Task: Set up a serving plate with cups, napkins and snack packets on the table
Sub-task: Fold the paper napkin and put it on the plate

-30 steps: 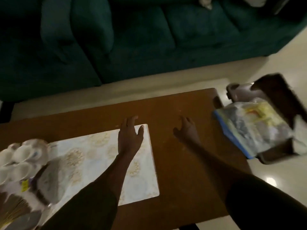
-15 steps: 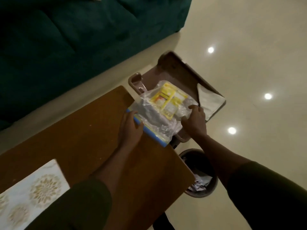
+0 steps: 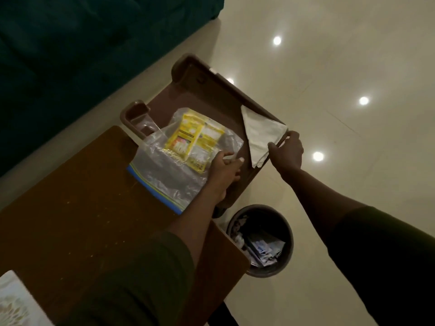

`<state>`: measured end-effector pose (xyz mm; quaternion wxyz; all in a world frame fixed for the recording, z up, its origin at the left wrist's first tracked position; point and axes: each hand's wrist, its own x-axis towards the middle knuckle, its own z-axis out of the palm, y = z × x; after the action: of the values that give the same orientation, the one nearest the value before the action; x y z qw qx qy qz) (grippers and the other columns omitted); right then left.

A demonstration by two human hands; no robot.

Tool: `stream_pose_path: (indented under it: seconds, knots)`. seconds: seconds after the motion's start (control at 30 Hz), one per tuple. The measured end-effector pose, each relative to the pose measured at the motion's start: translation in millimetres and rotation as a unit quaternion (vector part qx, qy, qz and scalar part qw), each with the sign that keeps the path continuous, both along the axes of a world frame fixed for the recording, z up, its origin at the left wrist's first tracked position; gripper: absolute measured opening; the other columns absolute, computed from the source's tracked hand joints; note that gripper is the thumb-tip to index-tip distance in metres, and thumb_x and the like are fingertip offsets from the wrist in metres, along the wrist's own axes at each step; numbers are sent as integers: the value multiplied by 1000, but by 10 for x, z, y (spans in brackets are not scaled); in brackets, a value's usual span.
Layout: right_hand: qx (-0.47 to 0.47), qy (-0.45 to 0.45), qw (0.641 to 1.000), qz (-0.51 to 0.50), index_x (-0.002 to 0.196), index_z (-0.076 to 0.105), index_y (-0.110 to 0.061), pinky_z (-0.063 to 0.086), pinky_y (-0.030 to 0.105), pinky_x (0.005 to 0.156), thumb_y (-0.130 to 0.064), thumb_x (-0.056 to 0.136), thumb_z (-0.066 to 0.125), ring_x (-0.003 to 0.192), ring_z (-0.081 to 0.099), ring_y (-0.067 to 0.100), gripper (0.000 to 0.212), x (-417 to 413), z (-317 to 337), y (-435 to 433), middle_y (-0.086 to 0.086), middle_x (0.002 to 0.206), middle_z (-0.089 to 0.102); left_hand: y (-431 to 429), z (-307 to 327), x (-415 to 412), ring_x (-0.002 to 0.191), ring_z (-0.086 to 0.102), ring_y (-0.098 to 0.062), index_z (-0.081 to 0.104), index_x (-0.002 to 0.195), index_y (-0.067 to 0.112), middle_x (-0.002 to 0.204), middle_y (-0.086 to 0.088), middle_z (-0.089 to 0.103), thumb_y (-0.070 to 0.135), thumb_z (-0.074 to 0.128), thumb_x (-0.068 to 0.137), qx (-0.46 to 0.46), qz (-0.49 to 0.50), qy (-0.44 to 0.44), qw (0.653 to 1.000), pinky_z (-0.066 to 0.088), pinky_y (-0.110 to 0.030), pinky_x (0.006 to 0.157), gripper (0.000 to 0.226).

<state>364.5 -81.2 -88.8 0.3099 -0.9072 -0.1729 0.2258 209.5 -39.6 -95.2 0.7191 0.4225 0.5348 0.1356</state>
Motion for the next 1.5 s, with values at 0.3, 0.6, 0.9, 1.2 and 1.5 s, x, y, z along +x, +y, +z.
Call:
stream_pose_path:
  seconds: [0.3, 0.6, 0.9, 1.2, 1.5]
  knots:
    - [0, 66, 997, -48, 135, 36, -10, 52, 46, 94, -15, 78, 70, 109, 61, 30, 66, 153, -160, 13, 16, 120, 61, -74, -54, 661, 78, 56, -13, 37, 123, 17, 117, -11, 58, 17, 57, 92, 4, 97, 81, 992, 48, -28, 57, 37]
    - [64, 21, 994, -87, 134, 42, -12, 47, 33, 87, -52, 89, 54, 111, 54, 20, 63, 109, -117, -41, 8, 128, 54, -12, 70, 793, 108, 60, -29, 36, 128, 18, 130, -15, 53, -9, 64, 83, -104, 182, 6, 978, 56, -46, 92, 59]
    - [178, 42, 982, -46, 113, 53, -17, 46, 26, 83, -52, 87, 58, 99, 57, 14, 44, -276, 201, 218, -2, 108, 56, 297, 369, -194, 83, 60, -26, 55, 124, 17, 115, -15, 61, -11, 41, 81, -145, 99, -179, 968, 46, -30, 59, 54]
    - [104, 401, 892, 180, 132, 53, -17, 50, 28, 73, -60, 81, 63, 102, 64, 22, 67, -1966, 525, 773, 5, 123, 62, 476, 793, -2106, 86, 57, -22, 53, 116, 22, 111, -7, 59, -12, 36, 84, -80, 215, -222, 948, 51, -28, 55, 49]
    - [8, 645, 698, 311, 142, 45, -14, 39, 50, 109, -52, 79, 65, 128, 52, 33, 76, -4198, 648, 687, 16, 140, 54, -39, 1152, -4562, 84, 69, -20, 61, 114, 22, 103, -4, 71, -6, 52, 72, -77, 269, -262, 924, 50, -30, 61, 52]
